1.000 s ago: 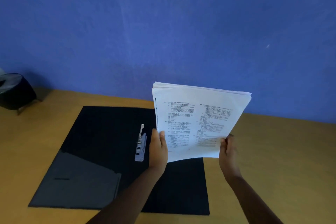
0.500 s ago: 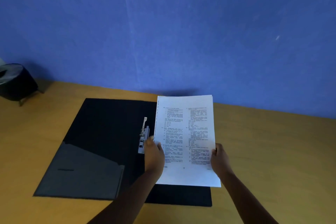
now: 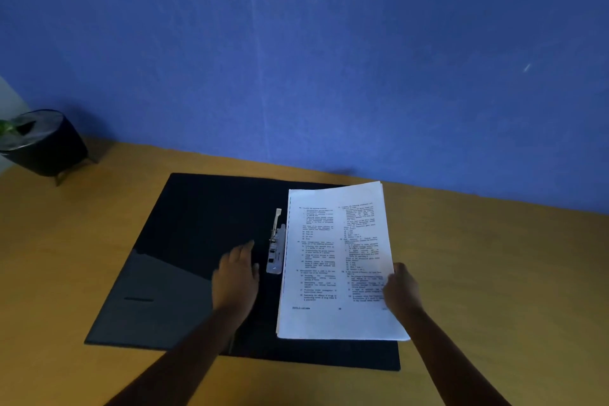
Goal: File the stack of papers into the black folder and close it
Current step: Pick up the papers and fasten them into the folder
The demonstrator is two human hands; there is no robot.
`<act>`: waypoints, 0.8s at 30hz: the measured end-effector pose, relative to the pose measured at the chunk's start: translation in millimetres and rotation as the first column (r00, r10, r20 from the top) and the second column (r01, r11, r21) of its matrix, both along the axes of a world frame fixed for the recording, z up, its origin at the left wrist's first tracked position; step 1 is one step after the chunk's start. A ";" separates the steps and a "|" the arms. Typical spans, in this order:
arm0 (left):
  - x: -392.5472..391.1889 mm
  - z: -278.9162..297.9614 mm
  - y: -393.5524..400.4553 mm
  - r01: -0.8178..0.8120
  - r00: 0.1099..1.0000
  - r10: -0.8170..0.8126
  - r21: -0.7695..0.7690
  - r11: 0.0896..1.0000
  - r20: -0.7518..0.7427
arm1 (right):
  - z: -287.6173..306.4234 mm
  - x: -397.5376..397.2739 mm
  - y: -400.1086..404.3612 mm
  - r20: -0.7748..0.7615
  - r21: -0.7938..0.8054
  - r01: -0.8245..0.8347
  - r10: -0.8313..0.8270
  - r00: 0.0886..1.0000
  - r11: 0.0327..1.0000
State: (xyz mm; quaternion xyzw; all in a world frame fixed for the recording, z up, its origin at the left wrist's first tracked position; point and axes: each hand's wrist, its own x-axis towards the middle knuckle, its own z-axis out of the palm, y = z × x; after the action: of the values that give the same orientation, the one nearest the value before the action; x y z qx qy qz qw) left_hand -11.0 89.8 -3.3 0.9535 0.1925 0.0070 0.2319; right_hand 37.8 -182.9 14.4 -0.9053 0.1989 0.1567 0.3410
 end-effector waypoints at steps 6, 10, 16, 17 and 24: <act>4.4 -24.5 18.9 0.167 0.965 -0.156 0.035 0.985 -0.210 | -3.5 -1.4 -9.4 0.028 -0.015 -0.022 0.022 0.999 1.000; 7.2 -25.9 7.8 0.160 0.971 -0.160 -0.016 0.987 -0.178 | -5.0 -2.9 -22.2 0.030 -0.015 0.003 -0.003 1.000 1.000; 10.5 -24.6 -21.8 0.173 0.972 -0.183 -0.079 0.982 -0.147 | -6.9 -1.7 -44.2 0.000 -0.009 0.047 -0.047 0.999 0.999; 11.6 -24.8 -24.3 0.178 0.971 -0.189 -0.079 0.981 -0.149 | -7.3 -1.5 -46.9 -0.008 0.005 0.060 -0.060 0.998 0.998; 14.4 -27.1 -26.3 0.216 0.964 -0.225 -0.075 0.974 -0.142 | -7.8 3.0 -54.0 -0.001 0.055 0.135 -0.136 0.991 0.989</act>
State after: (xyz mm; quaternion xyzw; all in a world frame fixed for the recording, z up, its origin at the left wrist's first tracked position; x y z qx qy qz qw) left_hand 3.3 63.4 -30.4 0.9596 0.1022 -0.0963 0.2440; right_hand 40.8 -236.9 6.6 -0.8802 0.2551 0.1374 0.3759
